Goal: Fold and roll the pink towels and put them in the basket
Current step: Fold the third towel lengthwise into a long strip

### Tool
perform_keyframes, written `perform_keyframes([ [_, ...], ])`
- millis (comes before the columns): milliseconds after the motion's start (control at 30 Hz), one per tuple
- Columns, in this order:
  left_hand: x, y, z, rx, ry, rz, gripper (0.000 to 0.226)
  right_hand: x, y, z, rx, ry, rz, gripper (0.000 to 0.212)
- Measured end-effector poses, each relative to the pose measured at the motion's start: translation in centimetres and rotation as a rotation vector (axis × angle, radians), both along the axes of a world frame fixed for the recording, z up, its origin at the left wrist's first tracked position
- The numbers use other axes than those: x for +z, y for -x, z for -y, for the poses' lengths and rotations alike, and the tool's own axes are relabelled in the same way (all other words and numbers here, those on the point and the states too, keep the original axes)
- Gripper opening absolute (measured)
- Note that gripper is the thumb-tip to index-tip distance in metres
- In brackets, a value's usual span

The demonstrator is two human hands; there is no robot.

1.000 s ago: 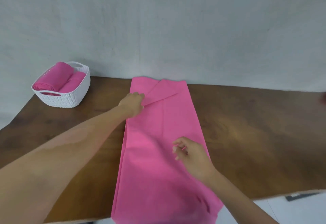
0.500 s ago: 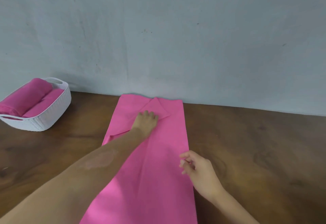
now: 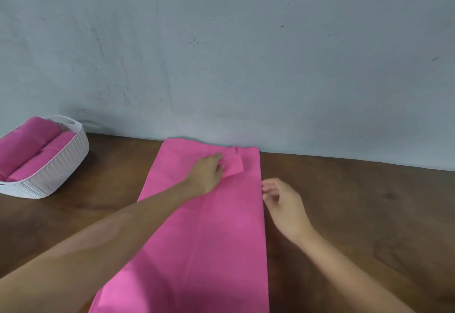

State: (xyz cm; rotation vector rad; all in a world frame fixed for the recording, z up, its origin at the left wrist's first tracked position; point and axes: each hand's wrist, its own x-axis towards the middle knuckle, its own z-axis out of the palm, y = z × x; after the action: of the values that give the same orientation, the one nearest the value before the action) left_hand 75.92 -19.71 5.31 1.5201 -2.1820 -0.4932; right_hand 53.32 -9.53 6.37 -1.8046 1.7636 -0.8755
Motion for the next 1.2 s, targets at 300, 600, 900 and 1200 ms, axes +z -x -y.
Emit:
perform_keyframes([
  [300, 2.5, -2.9, -1.7, -0.155, -0.073, -0.343, 0.037, 2.3, -0.5, 11.5, 0.366, -0.091, -0.735, 0.094],
  [600, 2.2, -9.2, 0.6, 0.179, -0.124, -0.513, 0.031, 1.3, 0.2, 16.1, 0.402, -0.071, -0.885, 0.034],
  [900, -0.3, -12.2, 5.7, 0.617, -0.132, -0.160, 0.032, 2.2, 0.8, 17.2, 0.296, -0.041, -0.768, 0.031],
  [1200, -0.3, -11.7, 9.3, 0.784, -0.333, -0.166, 0.028, 2.1, 0.3, 17.9, 0.341, 0.006, -0.695, 0.026],
])
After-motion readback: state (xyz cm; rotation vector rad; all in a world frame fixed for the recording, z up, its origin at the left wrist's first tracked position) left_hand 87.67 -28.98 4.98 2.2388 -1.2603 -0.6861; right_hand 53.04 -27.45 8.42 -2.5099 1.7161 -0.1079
